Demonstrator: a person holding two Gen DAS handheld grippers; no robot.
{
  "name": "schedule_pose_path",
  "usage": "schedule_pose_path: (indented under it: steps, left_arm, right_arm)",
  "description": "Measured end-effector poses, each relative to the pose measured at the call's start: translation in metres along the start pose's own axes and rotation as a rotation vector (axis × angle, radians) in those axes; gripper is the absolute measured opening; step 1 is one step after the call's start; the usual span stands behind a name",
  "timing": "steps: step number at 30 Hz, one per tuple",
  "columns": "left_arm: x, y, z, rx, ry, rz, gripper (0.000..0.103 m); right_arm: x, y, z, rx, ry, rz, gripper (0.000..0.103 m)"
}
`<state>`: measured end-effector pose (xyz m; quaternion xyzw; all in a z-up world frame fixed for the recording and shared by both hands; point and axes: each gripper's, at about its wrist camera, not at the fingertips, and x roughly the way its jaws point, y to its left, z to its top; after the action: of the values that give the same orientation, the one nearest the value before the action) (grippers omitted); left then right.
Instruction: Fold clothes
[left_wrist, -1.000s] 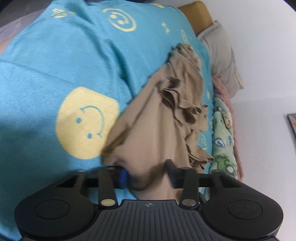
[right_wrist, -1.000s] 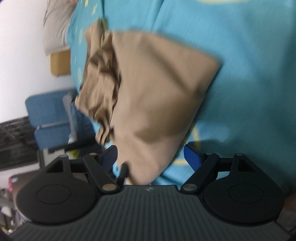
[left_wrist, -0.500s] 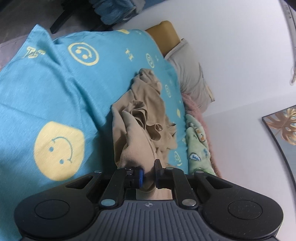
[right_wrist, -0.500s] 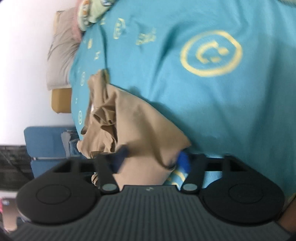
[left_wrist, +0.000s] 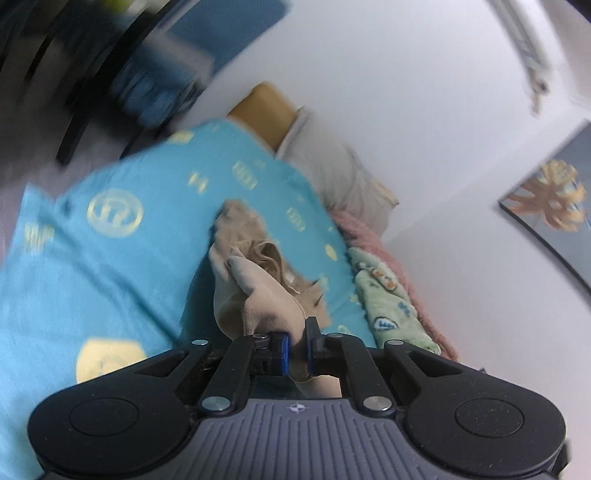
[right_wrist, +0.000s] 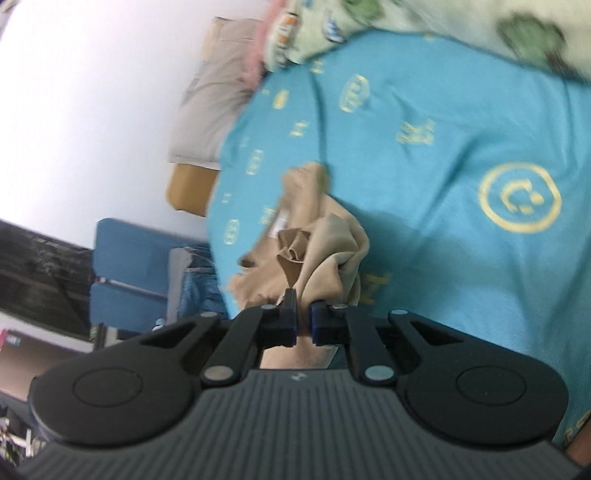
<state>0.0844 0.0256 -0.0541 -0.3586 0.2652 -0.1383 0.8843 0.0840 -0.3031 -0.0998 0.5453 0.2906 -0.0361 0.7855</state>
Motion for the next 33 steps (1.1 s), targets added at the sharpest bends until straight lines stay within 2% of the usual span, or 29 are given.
schedule_pose_path:
  steps: [3,5,8,10,13,17,22,28,33]
  left_arm:
    - [-0.022,-0.021,0.004,-0.023,0.0,-0.008,0.008]
    - [-0.04,-0.037,0.0,0.004,0.003,-0.01,0.008]
    - [-0.074,-0.056,-0.01,0.038,0.015,-0.007,0.008]
    - [-0.099,-0.061,-0.018,0.02,0.049,0.01,0.008]
    - [-0.135,-0.059,-0.027,-0.038,0.086,-0.004,0.008]
    - [-0.158,-0.063,-0.03,-0.045,0.119,0.014,0.009]
    - [-0.124,-0.06,-0.009,-0.062,0.155,0.065,0.009]
    - [-0.042,-0.045,0.017,-0.071,0.186,0.165,0.009]
    - [0.028,-0.023,0.028,-0.05,0.196,0.237,0.01]
  right_arm:
    - [-0.021,0.026,0.006,-0.036,0.002,-0.006,0.01]
    - [-0.039,0.038,0.007,-0.056,-0.007,0.001,0.01]
    - [-0.077,0.037,-0.001,-0.094,-0.016,0.011,0.01]
    - [-0.099,0.037,-0.009,-0.107,0.003,0.006,0.01]
    - [-0.133,0.034,-0.024,-0.145,0.023,0.0,0.01]
    - [-0.162,0.032,-0.036,-0.166,0.042,-0.011,0.01]
    - [-0.144,0.039,-0.027,-0.158,0.025,-0.028,0.01]
    - [-0.061,0.039,0.001,-0.122,0.021,-0.092,0.01]
    - [0.009,0.031,0.021,-0.108,0.056,-0.147,0.01]
